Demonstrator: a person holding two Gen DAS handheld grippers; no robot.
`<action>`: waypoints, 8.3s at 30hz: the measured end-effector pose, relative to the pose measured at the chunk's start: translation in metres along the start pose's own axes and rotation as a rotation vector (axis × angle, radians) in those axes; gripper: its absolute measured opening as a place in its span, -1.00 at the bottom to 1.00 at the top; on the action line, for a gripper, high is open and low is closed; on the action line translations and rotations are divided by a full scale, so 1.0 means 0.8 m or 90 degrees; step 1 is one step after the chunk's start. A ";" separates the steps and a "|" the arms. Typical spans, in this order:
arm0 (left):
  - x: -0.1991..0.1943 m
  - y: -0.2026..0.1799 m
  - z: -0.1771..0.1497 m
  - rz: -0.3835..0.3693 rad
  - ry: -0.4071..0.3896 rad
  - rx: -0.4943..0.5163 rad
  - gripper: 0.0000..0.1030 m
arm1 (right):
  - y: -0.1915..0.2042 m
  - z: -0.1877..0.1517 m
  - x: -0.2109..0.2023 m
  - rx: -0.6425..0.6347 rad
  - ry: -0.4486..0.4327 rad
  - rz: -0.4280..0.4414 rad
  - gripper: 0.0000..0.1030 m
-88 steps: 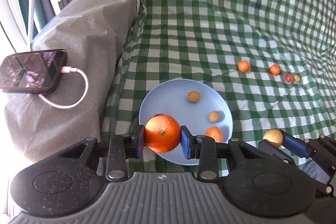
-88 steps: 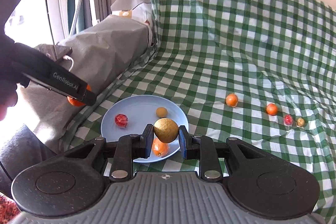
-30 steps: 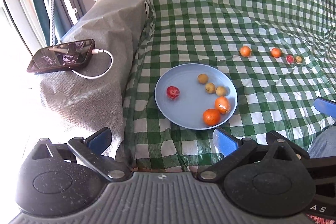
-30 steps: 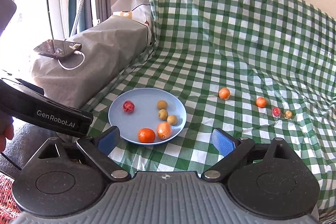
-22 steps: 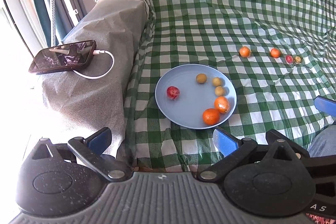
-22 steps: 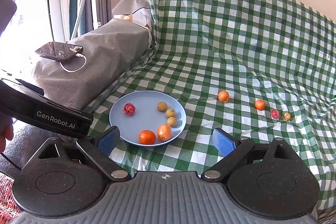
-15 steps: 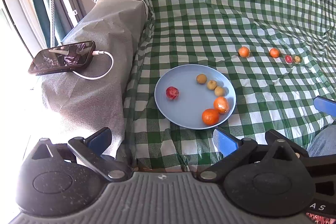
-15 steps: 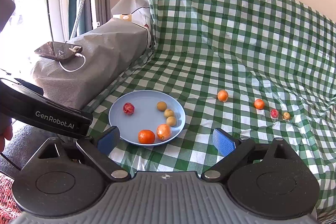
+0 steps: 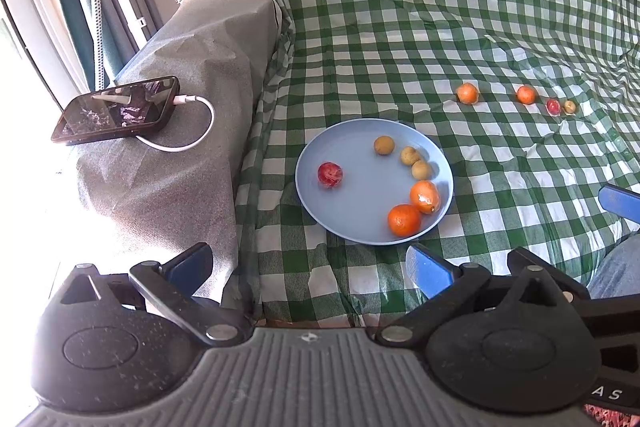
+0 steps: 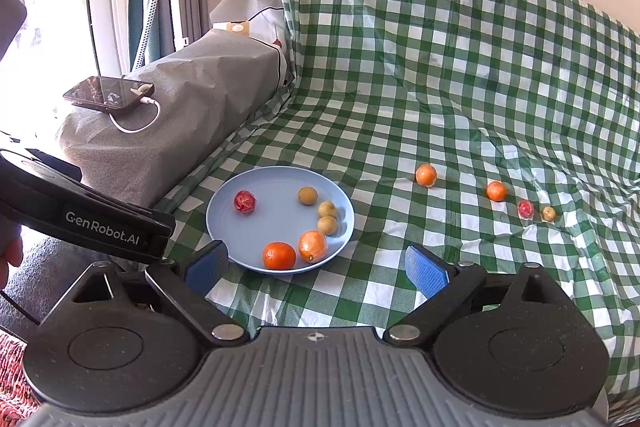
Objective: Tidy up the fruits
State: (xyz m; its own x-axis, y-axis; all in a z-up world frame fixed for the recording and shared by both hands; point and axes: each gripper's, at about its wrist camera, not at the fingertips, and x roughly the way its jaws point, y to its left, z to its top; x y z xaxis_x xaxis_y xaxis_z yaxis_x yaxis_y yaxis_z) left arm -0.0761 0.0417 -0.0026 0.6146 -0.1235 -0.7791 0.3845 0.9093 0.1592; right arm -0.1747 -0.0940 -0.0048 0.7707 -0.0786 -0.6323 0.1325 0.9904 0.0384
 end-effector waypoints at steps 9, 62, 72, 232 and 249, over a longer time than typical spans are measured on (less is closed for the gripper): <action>0.014 -0.008 0.010 0.012 0.021 0.012 0.99 | -0.009 -0.003 0.011 0.029 0.010 0.002 0.86; 0.383 -0.449 0.297 -0.283 0.084 0.291 -0.26 | -0.421 -0.029 0.356 0.177 -0.004 -0.189 -0.43; 0.224 -0.295 0.227 -0.228 0.077 0.180 -0.26 | -0.347 -0.030 0.218 0.209 -0.039 -0.190 -0.42; 0.055 -0.068 0.093 -0.063 0.029 0.065 0.99 | -0.111 0.001 0.049 0.128 -0.007 -0.117 0.84; 0.294 -0.265 0.256 -0.119 0.046 0.075 0.99 | -0.397 -0.004 0.230 0.231 0.032 -0.281 0.84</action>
State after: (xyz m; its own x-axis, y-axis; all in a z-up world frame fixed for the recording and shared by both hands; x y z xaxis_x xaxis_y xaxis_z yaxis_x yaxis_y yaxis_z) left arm 0.1280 -0.2615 -0.0949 0.4758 -0.2536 -0.8422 0.5681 0.8196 0.0741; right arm -0.0771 -0.4226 -0.1359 0.5643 -0.4607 -0.6850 0.6473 0.7620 0.0208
